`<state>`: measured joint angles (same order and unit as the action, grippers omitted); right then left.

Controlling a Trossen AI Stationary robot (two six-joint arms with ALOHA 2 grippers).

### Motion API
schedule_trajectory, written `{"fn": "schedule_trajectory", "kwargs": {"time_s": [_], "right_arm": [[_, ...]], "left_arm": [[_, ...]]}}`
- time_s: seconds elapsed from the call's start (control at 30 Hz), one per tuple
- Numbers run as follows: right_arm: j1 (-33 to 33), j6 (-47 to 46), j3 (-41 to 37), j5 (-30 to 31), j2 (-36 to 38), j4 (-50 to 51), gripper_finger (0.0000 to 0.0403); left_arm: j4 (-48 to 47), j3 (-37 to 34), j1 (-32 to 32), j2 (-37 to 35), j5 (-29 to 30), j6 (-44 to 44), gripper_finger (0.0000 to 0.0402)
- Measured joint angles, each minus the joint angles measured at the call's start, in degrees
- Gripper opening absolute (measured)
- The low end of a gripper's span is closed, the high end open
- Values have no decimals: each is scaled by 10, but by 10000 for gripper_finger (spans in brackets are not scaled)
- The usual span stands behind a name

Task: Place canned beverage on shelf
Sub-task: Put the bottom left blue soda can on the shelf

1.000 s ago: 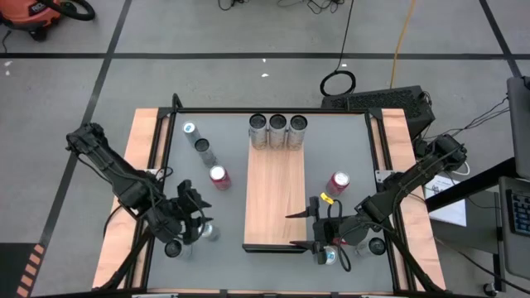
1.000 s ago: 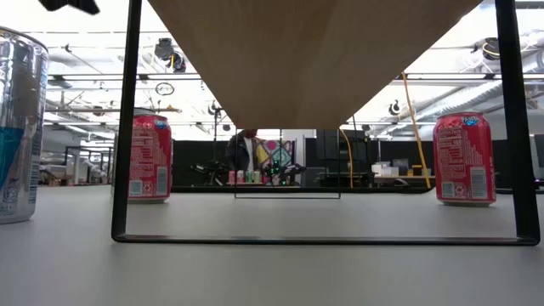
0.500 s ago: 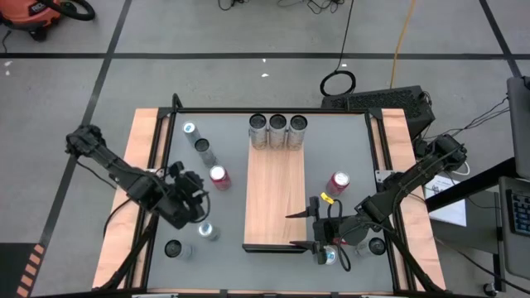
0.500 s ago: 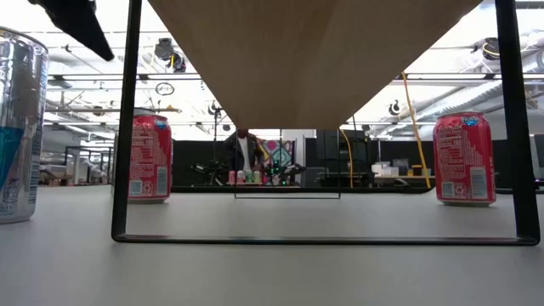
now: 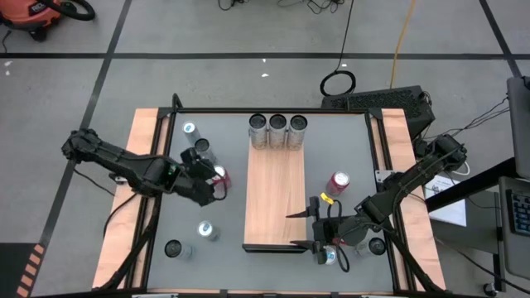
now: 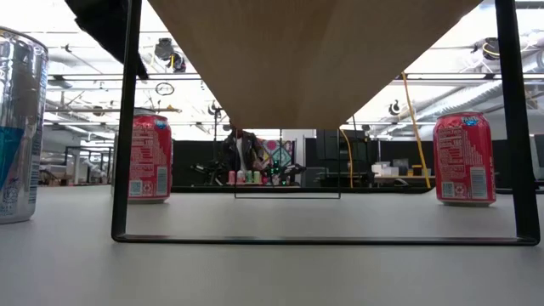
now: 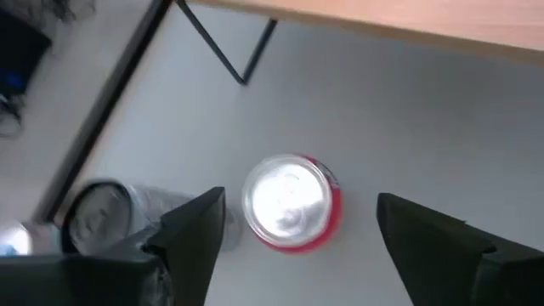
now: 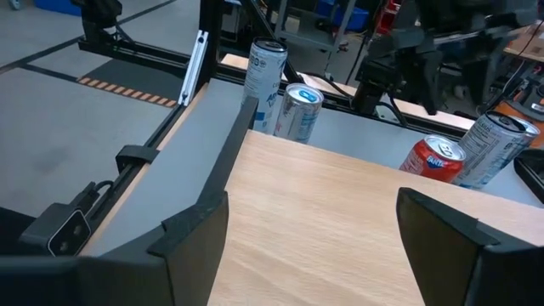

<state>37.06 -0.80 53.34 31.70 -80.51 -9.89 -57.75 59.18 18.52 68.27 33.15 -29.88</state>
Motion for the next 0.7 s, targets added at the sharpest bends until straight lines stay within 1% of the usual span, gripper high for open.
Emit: {"fn": "schedule_trajectory", "kwargs": {"time_s": [0.1, 0.17, 0.33, 0.43, 0.6, 0.7], "right_arm": [[0, 0, 0, 0, 0, 3, 286], [0, 0, 0, 0, 0, 8, 286], [0, 0, 0, 0, 0, 12, 286], [0, 0, 0, 0, 0, 12, 286], [-1, 5, 0, 0, 0, 12, 286], [-4, 6, 0, 0, 0, 12, 286]], "left_arm": [[0, 0, -6, 0, 4, 33, 315], [0, 0, -5, 0, -19, 22, 316], [4, -1, 15, 0, -162, 1, 316], [5, -1, 36, 0, -215, -16, 312], [13, -1, 68, 0, -250, -40, 308], [50, -1, 87, 0, -266, -43, 308]]}}
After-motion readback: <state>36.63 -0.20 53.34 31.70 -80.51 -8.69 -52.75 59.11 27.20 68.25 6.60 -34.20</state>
